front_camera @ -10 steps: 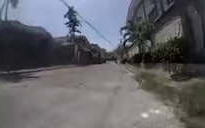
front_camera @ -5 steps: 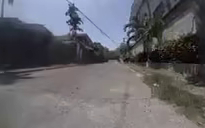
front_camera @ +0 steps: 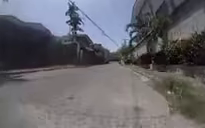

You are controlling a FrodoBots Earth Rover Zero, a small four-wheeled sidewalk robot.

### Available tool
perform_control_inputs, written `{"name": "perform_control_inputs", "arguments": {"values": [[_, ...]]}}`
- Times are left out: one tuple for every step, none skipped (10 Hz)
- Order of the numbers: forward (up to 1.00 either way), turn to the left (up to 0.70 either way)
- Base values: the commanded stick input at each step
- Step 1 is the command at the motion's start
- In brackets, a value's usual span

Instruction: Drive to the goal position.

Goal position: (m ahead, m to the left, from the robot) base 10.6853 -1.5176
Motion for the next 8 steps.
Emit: {"name": "perform_control_inputs", "arguments": {"values": [[1.0,-0.4],[1.0,-0.4],[1.0,-0.09],[1.0,0.0],[1.0,0.0],[1.0,0.0],[1.0,0.0],[1.0,0.0]]}}
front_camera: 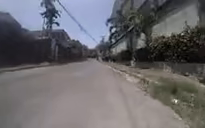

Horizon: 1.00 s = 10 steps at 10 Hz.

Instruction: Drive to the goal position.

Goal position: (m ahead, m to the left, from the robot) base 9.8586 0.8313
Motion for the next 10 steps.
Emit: {"name": "perform_control_inputs", "arguments": {"values": [[1.0,0.0],[1.0,0.0],[1.0,0.0],[1.0,0.0],[1.0,0.0],[1.0,0.0],[1.0,0.0],[1.0,0.0],[1.0,0.0],[1.0,0.0]]}}
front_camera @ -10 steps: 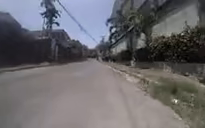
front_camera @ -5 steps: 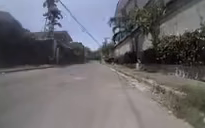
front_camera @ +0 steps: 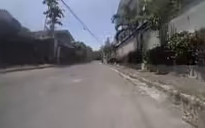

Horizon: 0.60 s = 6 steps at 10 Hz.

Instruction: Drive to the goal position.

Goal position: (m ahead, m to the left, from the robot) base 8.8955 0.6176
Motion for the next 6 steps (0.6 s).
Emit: {"name": "perform_control_inputs", "arguments": {"values": [[1.0,0.0],[1.0,0.0],[1.0,0.0],[1.0,0.0],[1.0,0.0],[1.0,0.0]]}}
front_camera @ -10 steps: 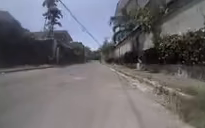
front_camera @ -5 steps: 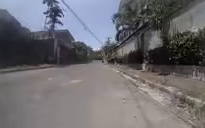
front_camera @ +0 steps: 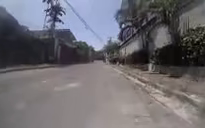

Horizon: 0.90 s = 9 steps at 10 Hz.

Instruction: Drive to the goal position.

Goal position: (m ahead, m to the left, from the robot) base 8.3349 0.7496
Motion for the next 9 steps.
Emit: {"name": "perform_control_inputs", "arguments": {"values": [[1.0,0.0],[1.0,0.0],[1.0,0.0],[1.0,0.0],[1.0,0.0],[1.0,0.0],[1.0,0.0],[1.0,0.0],[1.0,0.0]]}}
